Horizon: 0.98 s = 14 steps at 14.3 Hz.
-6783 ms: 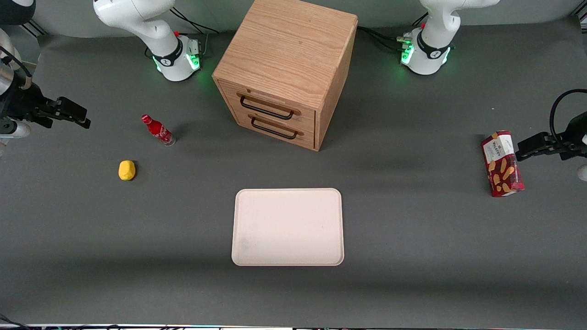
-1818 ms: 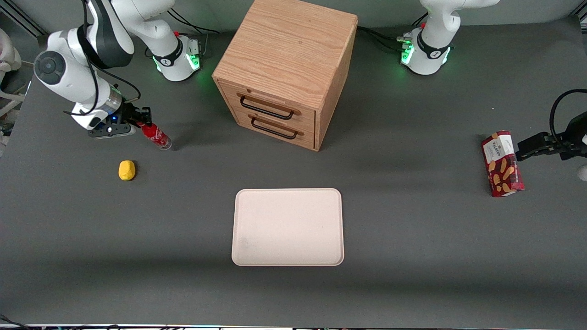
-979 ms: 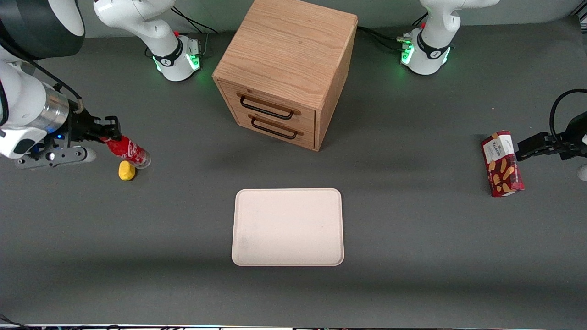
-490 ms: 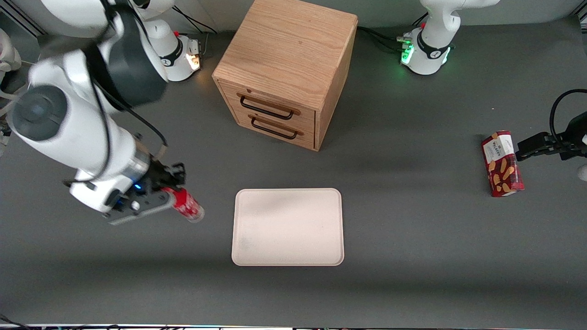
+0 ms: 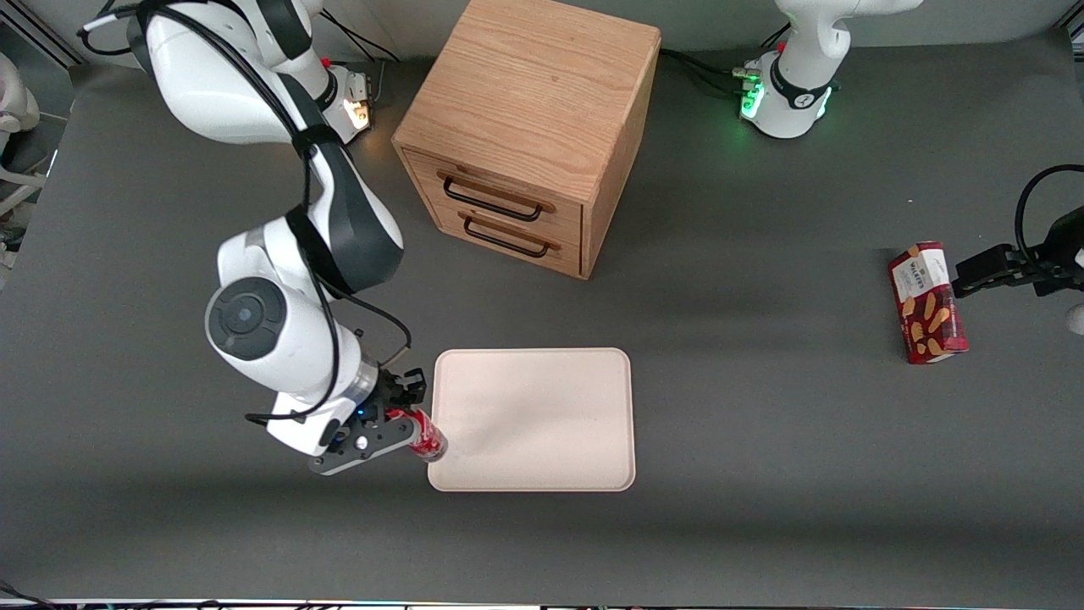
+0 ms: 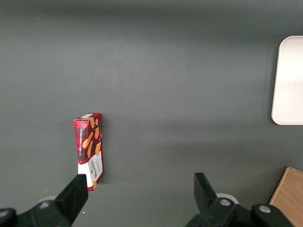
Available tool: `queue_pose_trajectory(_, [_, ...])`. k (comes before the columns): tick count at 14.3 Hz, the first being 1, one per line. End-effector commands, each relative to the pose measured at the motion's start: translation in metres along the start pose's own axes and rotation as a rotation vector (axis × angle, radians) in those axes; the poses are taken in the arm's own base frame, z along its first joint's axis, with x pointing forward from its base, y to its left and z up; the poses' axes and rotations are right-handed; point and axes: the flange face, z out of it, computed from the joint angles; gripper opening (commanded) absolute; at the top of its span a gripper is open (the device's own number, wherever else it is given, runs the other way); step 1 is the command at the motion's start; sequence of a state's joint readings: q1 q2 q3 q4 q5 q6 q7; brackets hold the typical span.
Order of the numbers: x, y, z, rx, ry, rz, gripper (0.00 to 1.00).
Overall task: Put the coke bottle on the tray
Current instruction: 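Lift the bottle and carry it with the right gripper to the white tray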
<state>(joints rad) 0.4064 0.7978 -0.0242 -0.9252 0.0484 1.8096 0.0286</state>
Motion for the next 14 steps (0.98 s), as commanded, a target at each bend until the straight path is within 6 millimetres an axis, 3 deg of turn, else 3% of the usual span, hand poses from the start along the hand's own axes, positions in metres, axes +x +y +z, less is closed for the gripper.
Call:
queue_pose_trajectory(1, [0.01, -0.004, 0.017, 0.022, 0.021, 0.006, 0.0])
queue_pose_trajectory(4, [0.01, -0.003, 0.046, 0.02, -0.002, 0.017, 0.0])
queue_pose_trajectory(9, [0.008, -0.003, 0.061, 0.023, -0.021, 0.052, 0.0])
queue_pose_trajectory(11, [0.009, -0.003, 0.067, 0.023, -0.019, 0.053, 0.09])
queue_pose_trajectory(14, [0.009, -0.001, 0.087, 0.024, -0.002, 0.078, 0.12])
